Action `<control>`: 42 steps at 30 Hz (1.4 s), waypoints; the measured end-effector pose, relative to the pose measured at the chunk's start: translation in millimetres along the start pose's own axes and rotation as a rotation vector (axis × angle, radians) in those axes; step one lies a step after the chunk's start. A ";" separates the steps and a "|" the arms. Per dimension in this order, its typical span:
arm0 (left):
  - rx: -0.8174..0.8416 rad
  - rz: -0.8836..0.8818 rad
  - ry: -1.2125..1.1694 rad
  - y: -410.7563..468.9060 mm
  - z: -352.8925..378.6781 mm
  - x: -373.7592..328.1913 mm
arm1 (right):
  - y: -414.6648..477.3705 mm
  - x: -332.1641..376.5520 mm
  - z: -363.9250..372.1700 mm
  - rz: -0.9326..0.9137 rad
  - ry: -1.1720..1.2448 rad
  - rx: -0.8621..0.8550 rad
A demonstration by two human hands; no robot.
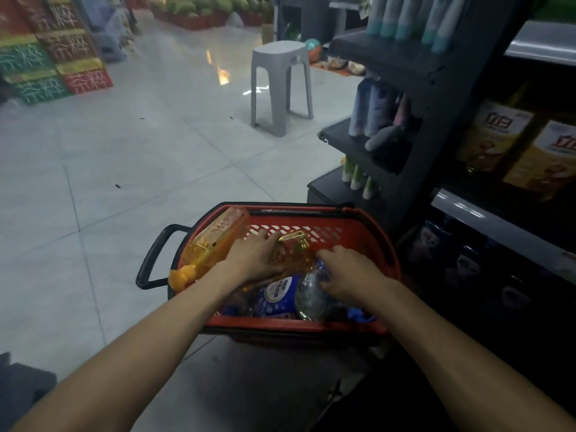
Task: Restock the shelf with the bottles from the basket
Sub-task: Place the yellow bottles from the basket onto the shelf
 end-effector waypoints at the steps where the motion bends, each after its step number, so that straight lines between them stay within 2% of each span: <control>1: 0.033 -0.013 -0.010 5.1 4.4 1.1 | -0.5 -0.7 3.2 0.003 0.003 0.011; 6: 0.110 -0.053 -0.083 23.4 19.0 9.0 | -4.4 -1.9 12.0 -0.001 -0.028 0.029; 13: 0.153 -0.135 -0.054 32.9 17.1 2.9 | -4.8 -0.7 13.0 0.005 0.009 0.031; 17: 0.036 -0.106 -0.048 30.7 13.6 -3.9 | -3.1 -5.2 14.1 0.035 0.034 0.059; 24: -0.135 -0.080 -0.211 10.9 0.7 -15.8 | -12.8 -22.2 7.9 0.092 0.073 0.034; 30: -0.322 -0.139 -0.557 5.5 -51.3 -34.3 | -30.0 -22.8 -4.0 0.089 0.139 -0.093; 33: -0.407 -0.172 -0.659 12.6 -86.7 -48.8 | -33.8 -19.1 -9.1 0.149 0.335 -0.199; 35: -0.438 -0.183 -0.807 13.7 -109.5 -60.4 | -35.2 -15.6 -13.6 0.191 0.580 -0.204; 38: -0.513 -0.247 -1.180 8.7 -137.3 -76.9 | -36.8 -8.0 -15.8 0.342 1.122 -0.004; 40: -0.544 -0.325 -1.470 5.9 -149.0 -91.9 | -36.3 -4.2 -16.7 0.413 1.270 0.089; 42: -0.528 -0.427 -1.763 3.9 -156.8 -108.1 | -35.7 -0.6 -20.9 0.448 1.353 0.100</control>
Point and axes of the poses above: each hand's wrist, its own y-axis towards the middle knuckle, its own z-axis out of the palm, x = y × z, the point moved 2 cm from there along y, towards the middle knuckle, and after that the axes turned 7 degrees about -x, right-handed, at the moved point
